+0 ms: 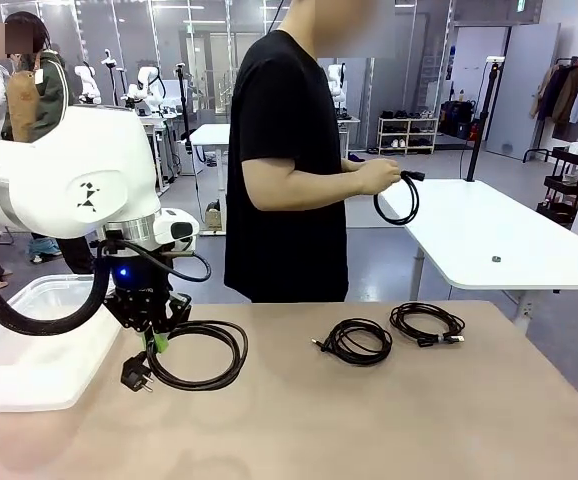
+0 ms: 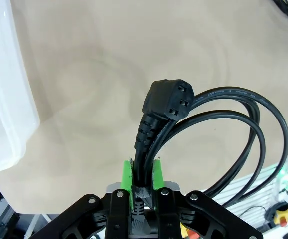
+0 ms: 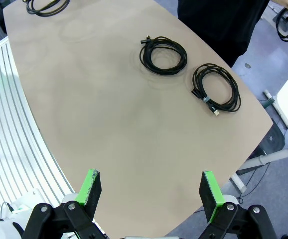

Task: Organize and store the cables.
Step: Place the Power Cable into the Organizing box.

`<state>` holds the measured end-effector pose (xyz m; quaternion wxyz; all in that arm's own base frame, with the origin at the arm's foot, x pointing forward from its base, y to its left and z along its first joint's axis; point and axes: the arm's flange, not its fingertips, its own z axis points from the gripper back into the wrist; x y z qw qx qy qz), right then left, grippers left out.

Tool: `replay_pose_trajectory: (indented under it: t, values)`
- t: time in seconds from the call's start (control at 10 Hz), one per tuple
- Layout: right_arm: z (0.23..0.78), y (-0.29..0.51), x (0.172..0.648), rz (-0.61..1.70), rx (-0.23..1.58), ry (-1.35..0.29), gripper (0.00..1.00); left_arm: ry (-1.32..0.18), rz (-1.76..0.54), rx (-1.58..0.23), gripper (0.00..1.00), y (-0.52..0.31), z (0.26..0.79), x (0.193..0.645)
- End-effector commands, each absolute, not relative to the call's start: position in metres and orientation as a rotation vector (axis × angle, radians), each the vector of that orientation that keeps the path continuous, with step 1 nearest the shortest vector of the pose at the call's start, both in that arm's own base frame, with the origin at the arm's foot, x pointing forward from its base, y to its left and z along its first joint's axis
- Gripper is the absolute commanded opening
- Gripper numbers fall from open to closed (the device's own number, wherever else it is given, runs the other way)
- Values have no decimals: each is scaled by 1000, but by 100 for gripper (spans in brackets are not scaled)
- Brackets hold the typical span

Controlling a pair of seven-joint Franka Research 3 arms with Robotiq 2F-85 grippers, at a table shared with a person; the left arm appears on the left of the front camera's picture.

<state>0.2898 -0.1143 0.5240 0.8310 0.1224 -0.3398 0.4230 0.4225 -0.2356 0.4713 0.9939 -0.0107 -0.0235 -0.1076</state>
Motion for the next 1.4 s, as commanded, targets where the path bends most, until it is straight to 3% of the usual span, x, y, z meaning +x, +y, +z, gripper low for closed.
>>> replay_pose_trajectory:
  t: [0.0,0.2,0.4,0.7,1.0,1.3]
  values:
    - [524,-115,289,901,260,-724,100,-38,-195,-24,15,-238,479,426]
    - [524,-115,289,901,260,-724,100,-9,-186,-7,18,-213,488,435]
    - [524,-115,289,901,260,-724,100,71,-195,-1,18,-128,509,467]
    - [524,-115,289,901,260,-724,100,98,-70,-128,18,1,534,513]
    - [524,-115,289,901,260,-724,100,72,-55,-122,18,68,498,541]
    - [524,-115,289,901,260,-724,100,37,5,-197,18,86,448,557]
